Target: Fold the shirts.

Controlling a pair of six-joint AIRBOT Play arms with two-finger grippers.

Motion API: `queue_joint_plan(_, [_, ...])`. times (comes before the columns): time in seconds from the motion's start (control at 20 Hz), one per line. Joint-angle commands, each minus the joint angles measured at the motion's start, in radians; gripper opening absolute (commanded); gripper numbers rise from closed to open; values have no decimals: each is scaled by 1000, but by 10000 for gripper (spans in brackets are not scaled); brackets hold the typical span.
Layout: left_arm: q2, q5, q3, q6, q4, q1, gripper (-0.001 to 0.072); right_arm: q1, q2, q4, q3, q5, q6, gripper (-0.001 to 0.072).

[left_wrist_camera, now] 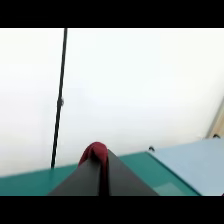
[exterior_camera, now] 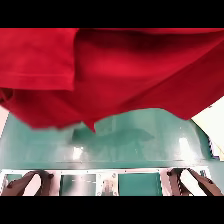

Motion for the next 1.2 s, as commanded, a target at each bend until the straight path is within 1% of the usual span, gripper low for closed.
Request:
queue_joint_plan(0.0, [-122,-149,7,-56,67,-7,25,17,-48,63,-163,5,-31,19])
queue_joint_plan(0.1, [-264,-220,7,-74,77,-57,25,79,-90,63,-336,-47,-85,19])
queue_joint_plan(0.15, [-341,-223,7,-81,109,-100,25,117,-120,61,-426,-110,-117,19])
queue_joint_plan(0.25, [-514,-202,7,-108,238,-217,24,166,-199,60,-564,-233,-151,19])
queue_joint_plan(0.35, [-693,-164,7,-178,427,-309,25,195,-338,61,-636,-330,-175,19])
queue_joint_plan(0.4, [-779,-142,7,-227,514,-332,24,198,-421,63,-637,-349,-177,19])
queue_joint_plan(0.45, [-853,-117,7,-280,569,-338,24,197,-504,78,-631,-365,-195,19])
queue_joint_plan(0.55, [-951,-68,7,-347,588,-331,24,195,-678,119,-580,-376,-247,19])
queue_joint_plan(0.7, [-999,93,7,-393,588,-327,24,195,-883,173,-426,-376,-261,19])
queue_joint_plan(0.8, [-994,233,13,-393,575,-327,24,196,-981,233,-296,-377,-278,19])
queue_joint_plan(0.85, [-995,277,24,-393,575,-327,24,197,-1022,256,-222,-379,-278,19])
queue_joint_plan(0.95, [-995,321,25,-392,575,-327,24,204,-1085,266,-89,-378,-278,19])
queue_joint_plan(1.15, [-995,404,42,-379,586,-327,23,219,-1157,267,99,-385,-278,20])
